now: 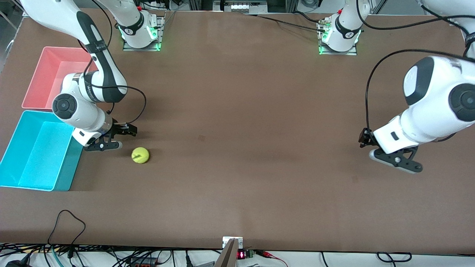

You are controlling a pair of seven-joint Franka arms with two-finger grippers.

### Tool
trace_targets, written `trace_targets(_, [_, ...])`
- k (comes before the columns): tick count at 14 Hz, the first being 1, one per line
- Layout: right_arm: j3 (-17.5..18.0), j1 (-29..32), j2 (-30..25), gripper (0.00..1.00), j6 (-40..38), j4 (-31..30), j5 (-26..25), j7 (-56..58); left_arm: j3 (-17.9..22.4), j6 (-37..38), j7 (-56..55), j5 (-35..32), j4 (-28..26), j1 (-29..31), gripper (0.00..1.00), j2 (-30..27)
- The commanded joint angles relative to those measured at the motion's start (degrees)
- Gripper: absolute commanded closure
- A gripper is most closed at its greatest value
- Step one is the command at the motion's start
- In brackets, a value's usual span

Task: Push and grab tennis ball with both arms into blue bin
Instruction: 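Lower the right gripper onto the ball while the left gripper withdraws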

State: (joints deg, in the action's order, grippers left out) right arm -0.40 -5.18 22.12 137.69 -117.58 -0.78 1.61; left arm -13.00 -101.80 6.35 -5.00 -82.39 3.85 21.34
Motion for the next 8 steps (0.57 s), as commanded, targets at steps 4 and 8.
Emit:
trace_targets(4, [0.23,3.41,5.65,0.0,11.1,1.3,-0.72,8.22,0.78,11.7,-2.4,0.44,9.26,3.96,0.0,-0.69])
trace_targets(8, [0.22,4.65,7.06,0.0,12.51,1.66,-0.63,10.17,7.09,8.4,-2.75,0.43,9.45,0.73,0.0,-1.39])
